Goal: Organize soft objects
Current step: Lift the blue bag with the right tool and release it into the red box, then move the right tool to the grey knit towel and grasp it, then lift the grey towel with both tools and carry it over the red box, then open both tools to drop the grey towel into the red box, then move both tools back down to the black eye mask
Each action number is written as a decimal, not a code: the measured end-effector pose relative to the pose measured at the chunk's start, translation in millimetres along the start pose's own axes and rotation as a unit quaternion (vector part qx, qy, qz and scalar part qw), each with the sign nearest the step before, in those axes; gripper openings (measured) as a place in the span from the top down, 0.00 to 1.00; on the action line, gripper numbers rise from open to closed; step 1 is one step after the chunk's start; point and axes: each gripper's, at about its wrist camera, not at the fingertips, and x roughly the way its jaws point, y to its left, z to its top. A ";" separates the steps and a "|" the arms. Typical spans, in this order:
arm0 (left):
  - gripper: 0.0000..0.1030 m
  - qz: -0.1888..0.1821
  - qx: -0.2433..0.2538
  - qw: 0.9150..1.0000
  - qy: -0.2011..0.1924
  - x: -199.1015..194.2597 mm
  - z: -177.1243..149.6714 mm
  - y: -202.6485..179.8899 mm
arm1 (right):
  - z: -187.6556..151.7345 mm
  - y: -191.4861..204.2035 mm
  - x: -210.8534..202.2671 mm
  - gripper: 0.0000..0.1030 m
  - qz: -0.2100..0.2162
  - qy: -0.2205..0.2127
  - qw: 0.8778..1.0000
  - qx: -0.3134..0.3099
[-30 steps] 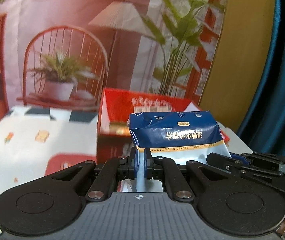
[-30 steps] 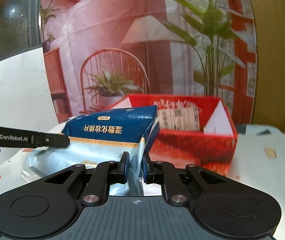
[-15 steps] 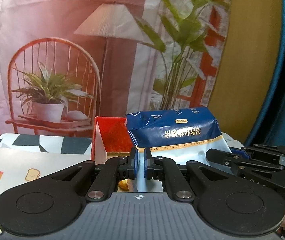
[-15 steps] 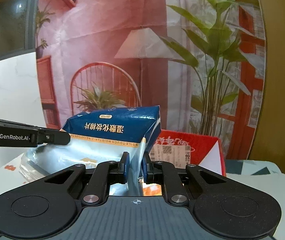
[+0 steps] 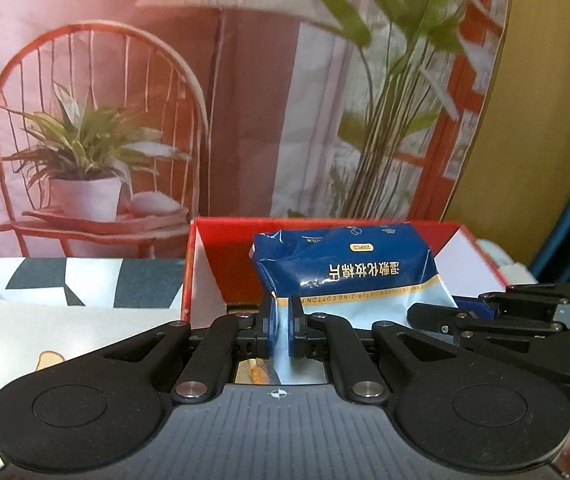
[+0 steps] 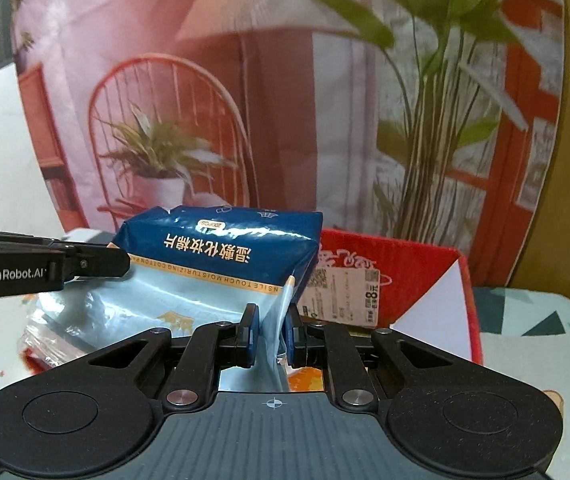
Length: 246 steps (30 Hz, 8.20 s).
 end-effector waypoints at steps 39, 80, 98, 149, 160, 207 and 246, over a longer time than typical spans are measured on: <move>0.65 -0.032 -0.005 0.999 -0.036 -96.1 -71.5 1.9 | -43.3 27.3 -74.0 0.72 0.017 -0.079 0.996 0.023; 0.49 -0.058 -0.093 0.992 0.060 -147.8 -237.1 16.5 | -259.9 1.3 -177.3 0.41 -0.025 0.110 0.987 0.111; 0.43 -0.076 -0.083 0.990 0.080 -137.3 -245.1 13.0 | -258.1 10.3 -165.6 0.47 -0.028 0.102 0.992 0.070; 0.94 -0.045 -0.147 0.988 -0.027 -178.2 -226.1 31.7 | -224.9 -7.2 -220.0 0.85 0.080 -0.029 0.984 0.155; 0.94 -0.047 -0.157 0.982 -0.089 -205.5 -195.0 31.4 | -186.2 -11.3 -231.8 0.85 0.118 -0.075 0.972 0.191; 0.94 0.000 0.014 0.998 0.054 -22.8 -44.2 -23.8 | -35.4 -20.6 -50.0 0.86 -0.025 0.042 0.998 -0.036; 0.36 -0.021 -0.003 1.000 -0.021 -134.4 -105.3 -17.3 | -110.4 23.3 -142.4 0.60 -0.007 -0.141 0.990 -0.001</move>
